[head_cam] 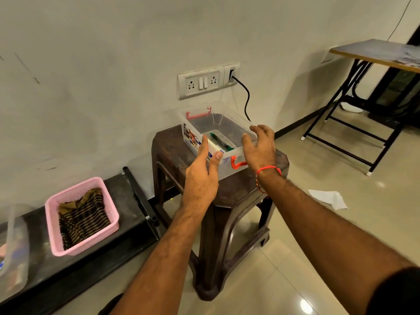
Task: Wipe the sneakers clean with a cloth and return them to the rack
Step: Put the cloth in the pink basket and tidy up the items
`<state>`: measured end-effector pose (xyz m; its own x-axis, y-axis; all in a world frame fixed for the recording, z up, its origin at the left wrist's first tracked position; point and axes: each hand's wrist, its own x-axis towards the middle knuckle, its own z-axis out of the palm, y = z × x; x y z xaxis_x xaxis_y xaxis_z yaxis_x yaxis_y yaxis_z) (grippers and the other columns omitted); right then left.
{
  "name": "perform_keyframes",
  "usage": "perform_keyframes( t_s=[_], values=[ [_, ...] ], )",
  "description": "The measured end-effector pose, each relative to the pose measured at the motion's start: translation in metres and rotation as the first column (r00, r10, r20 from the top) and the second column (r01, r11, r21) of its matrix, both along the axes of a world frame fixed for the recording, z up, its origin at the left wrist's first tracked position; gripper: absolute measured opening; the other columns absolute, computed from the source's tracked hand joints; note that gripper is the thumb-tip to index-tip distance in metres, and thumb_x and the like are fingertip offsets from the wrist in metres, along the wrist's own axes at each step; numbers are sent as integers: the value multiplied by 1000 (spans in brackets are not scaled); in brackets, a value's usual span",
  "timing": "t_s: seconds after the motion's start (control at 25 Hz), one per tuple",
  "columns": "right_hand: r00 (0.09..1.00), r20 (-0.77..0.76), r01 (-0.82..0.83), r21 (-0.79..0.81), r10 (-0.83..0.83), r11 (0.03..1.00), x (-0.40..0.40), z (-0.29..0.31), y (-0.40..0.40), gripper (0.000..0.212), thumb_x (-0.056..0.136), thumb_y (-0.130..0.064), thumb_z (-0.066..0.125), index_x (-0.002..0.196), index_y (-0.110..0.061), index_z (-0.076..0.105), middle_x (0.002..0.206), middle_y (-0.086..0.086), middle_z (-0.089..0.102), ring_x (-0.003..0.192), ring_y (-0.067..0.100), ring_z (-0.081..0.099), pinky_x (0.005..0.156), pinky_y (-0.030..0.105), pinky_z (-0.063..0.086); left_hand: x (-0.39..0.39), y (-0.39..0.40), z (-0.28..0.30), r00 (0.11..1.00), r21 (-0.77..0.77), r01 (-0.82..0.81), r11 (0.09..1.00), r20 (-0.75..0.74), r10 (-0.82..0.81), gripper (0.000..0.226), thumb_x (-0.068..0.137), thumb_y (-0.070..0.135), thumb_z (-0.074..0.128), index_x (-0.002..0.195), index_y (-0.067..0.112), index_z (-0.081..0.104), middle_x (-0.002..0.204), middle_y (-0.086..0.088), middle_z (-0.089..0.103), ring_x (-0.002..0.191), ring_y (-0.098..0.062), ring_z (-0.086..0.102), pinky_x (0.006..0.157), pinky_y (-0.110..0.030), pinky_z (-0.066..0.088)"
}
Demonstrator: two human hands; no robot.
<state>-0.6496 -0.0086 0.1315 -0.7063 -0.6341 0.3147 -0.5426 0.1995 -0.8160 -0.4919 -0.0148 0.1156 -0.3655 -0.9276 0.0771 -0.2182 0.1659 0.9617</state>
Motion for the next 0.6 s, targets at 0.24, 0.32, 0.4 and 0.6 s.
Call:
perform_keyframes(
  t_s=[0.24,0.32,0.4,0.6],
  values=[
    [999,-35,-17,136,22,991,-29,8,-25,42,102,-22,48,142,-10,51,153,1,35,121,16,51,89,19,39,-17,-17,5,999,20,-47,999,-15,48,69,95,48,60,157,41,29,145,-13,53,113,-30,68,61,-51,63],
    [998,-61,-5,165,15,986,-31,8,-28,42,102,-21,46,142,-10,51,155,1,34,123,16,49,90,18,36,-20,-19,4,999,24,-45,999,-11,46,70,95,47,60,158,42,29,147,-13,51,117,-31,66,61,-53,63],
    [998,-57,-9,183,20,983,-33,8,-30,41,102,-21,45,141,-11,52,156,1,33,129,21,49,96,22,39,-21,-20,2,999,20,-41,999,-4,41,70,95,48,60,158,43,28,147,-12,51,118,-31,65,60,-53,63],
    [996,-52,-62,233,76,971,-32,13,-26,39,105,-24,42,139,-12,55,160,1,26,132,26,47,93,24,42,-17,-23,1,997,-60,-21,998,75,26,71,96,56,53,159,44,22,148,-11,54,119,-32,65,82,-54,62]
  ],
)
